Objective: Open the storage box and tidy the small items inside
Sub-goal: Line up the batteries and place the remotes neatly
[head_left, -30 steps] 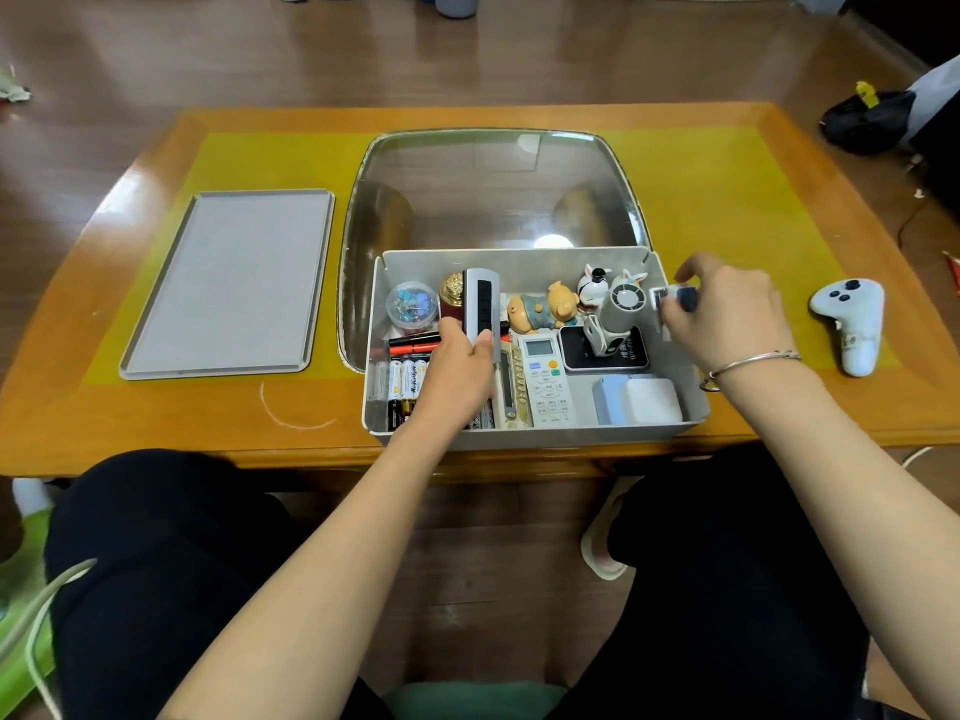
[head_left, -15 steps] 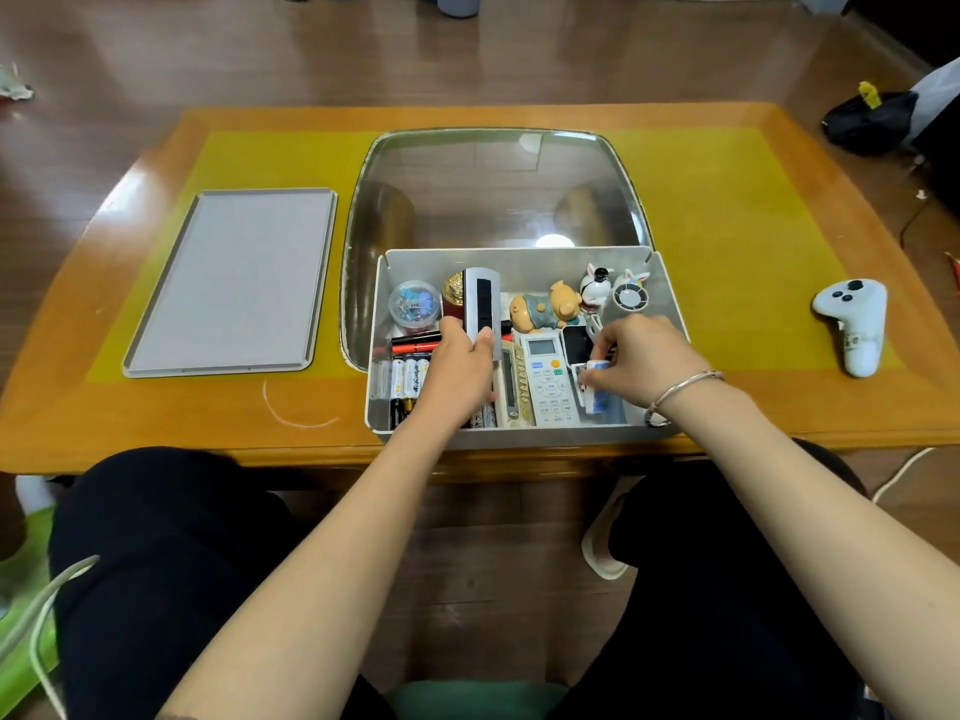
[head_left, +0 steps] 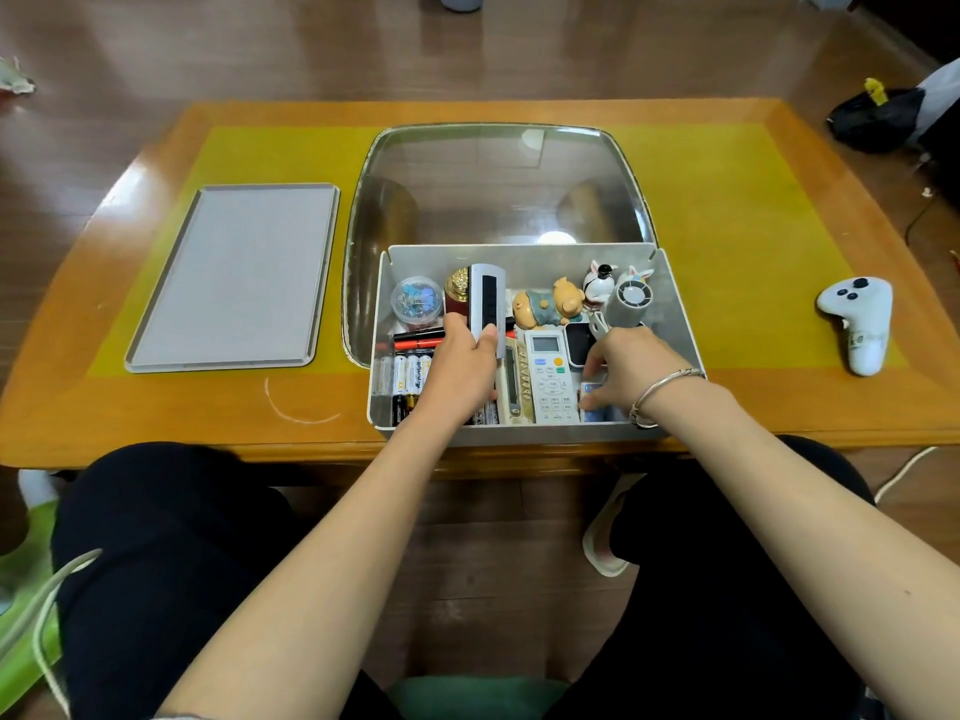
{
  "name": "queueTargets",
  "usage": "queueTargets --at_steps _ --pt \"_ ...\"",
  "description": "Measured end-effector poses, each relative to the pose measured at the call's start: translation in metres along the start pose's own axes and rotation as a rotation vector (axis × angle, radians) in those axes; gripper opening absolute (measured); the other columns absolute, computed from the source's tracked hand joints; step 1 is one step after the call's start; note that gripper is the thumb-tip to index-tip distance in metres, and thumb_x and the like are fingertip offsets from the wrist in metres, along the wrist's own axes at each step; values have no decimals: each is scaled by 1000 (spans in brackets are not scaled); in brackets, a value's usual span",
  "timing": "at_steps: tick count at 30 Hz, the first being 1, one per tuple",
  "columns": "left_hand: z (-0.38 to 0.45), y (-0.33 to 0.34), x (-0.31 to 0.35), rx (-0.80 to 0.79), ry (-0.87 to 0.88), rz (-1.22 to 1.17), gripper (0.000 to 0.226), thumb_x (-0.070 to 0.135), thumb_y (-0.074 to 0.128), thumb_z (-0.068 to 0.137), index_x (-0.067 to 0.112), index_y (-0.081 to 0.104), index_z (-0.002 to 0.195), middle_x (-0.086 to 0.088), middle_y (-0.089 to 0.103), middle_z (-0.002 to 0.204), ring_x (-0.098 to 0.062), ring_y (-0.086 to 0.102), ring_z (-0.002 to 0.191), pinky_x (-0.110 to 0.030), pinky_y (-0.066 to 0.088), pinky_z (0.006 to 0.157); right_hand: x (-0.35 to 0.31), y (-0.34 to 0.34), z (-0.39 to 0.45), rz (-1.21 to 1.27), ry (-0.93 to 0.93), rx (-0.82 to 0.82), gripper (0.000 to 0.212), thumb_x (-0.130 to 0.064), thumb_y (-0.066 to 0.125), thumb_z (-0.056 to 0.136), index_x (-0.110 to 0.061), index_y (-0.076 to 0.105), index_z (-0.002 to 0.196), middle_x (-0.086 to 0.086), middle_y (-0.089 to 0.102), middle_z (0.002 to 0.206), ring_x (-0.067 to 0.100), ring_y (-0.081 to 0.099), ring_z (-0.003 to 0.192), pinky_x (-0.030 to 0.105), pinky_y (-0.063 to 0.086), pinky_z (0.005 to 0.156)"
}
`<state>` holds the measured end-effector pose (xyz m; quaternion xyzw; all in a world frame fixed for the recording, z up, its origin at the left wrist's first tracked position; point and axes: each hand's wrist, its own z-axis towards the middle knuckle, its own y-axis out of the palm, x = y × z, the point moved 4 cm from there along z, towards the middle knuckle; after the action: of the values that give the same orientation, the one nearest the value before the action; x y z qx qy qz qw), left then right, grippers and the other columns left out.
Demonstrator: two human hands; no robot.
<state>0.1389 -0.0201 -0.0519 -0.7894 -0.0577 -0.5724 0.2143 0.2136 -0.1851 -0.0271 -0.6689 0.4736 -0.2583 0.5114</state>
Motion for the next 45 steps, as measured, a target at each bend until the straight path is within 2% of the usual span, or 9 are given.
queueTargets --at_steps 5,21,23,27,30,34,37,40,45 --pt "0 0 1 9 16 6 12 26 37 103 15 35 106 8 51 93 -7 58 83 -28 58 55 -2 3 -3 -40 -16 -7 32 -16 79 70 -16 69 101 9 66 103 27 61 97 35 53 82" --pt "1 0 -1 19 17 -19 14 26 39 102 13 37 109 7 51 93 -8 58 81 -20 53 48 3 1 -2 -10 -5 26 34 -20 79 72 -14 68 104 9 67 102 27 61 96 34 52 83" --pt "1 0 -1 29 19 2 15 27 39 102 14 36 108 9 51 92 -6 58 79 -21 53 50 9 -9 -3 38 -11 88 32 -26 79 72 -14 69 100 7 68 98 27 62 95 32 51 83" --pt "-2 -2 5 70 127 89 13 28 45 100 18 42 108 15 51 90 -1 55 79 -7 43 47 28 -39 -8 282 9 340 19 -30 75 78 -18 63 68 0 64 71 16 57 71 23 44 68" --pt "-5 -1 16 -10 272 132 9 24 53 96 19 52 104 10 57 91 -3 55 79 -6 42 54 30 -53 -12 584 -77 449 9 -24 70 83 -16 66 81 3 61 70 7 51 55 12 37 53" --pt "-13 10 30 -214 369 190 10 19 61 92 22 61 101 8 61 85 -7 54 77 -17 42 65 15 -57 -17 918 -247 327 25 -15 62 89 -18 60 114 7 65 87 9 59 50 20 48 46" --pt "-15 16 40 -247 415 193 15 17 63 91 20 65 105 5 65 88 -5 55 77 -17 42 68 14 -57 -18 818 -320 307 29 -10 68 85 -25 64 109 -2 59 80 16 47 57 25 46 57" --pt "-8 17 45 -187 428 237 23 16 67 87 19 67 110 5 66 92 -1 58 79 -7 42 66 26 -55 -16 747 -287 287 21 -4 72 80 -14 69 97 -6 57 72 9 39 54 21 37 57" --pt "1 29 50 -169 491 382 28 14 69 86 15 67 114 9 58 83 7 50 69 -3 34 66 49 -53 -18 792 -215 273 19 3 67 82 -3 64 100 8 61 82 -2 53 44 9 41 49"
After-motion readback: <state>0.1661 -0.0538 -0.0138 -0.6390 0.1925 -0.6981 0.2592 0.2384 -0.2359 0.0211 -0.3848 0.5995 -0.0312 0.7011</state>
